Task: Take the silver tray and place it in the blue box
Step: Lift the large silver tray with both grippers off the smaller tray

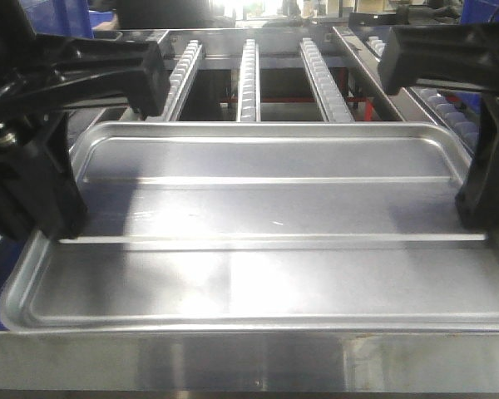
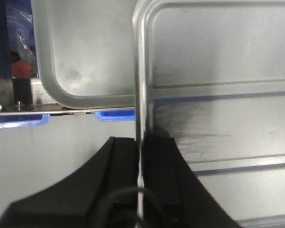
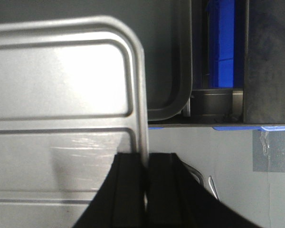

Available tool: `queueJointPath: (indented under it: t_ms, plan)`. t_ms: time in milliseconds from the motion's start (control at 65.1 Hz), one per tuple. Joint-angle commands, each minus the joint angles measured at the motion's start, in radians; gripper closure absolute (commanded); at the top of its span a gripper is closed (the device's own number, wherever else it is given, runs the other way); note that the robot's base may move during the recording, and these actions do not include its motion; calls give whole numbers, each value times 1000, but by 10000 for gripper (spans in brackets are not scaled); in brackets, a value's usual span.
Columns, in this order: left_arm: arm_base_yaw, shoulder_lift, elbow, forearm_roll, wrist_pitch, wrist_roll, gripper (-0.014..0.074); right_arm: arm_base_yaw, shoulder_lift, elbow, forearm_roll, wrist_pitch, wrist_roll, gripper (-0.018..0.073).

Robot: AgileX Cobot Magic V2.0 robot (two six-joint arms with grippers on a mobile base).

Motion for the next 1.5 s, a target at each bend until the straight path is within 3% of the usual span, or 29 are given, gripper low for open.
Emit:
queueJointPath:
  t_ms: [0,184,261,537,1013,1213,1490]
  plan:
    - [-1,-29,-23,36,-14,-13,598,-1,-24,-29,-45,-27,4,489]
    - [52,-29,-23,15,-16,-13,598,-1,-24,-29,-45,-27,4,489]
    - [74,-29,-23,-9,-22,24,598,-1,-24,-29,-45,-27,4,489]
    - [74,-29,-23,-52,-62,91,597,-1,-24,-29,-45,-27,4,489]
    - [78,-29,-23,-43,-63,99,598,-1,-24,-29,-45,-27,4,489]
    - [133,-29,-23,-61,-63,99,598,-1,-24,-29,-45,-27,3,489]
    - [137,-29,-23,-67,-64,136,598,-1,-24,-29,-45,-29,3,489]
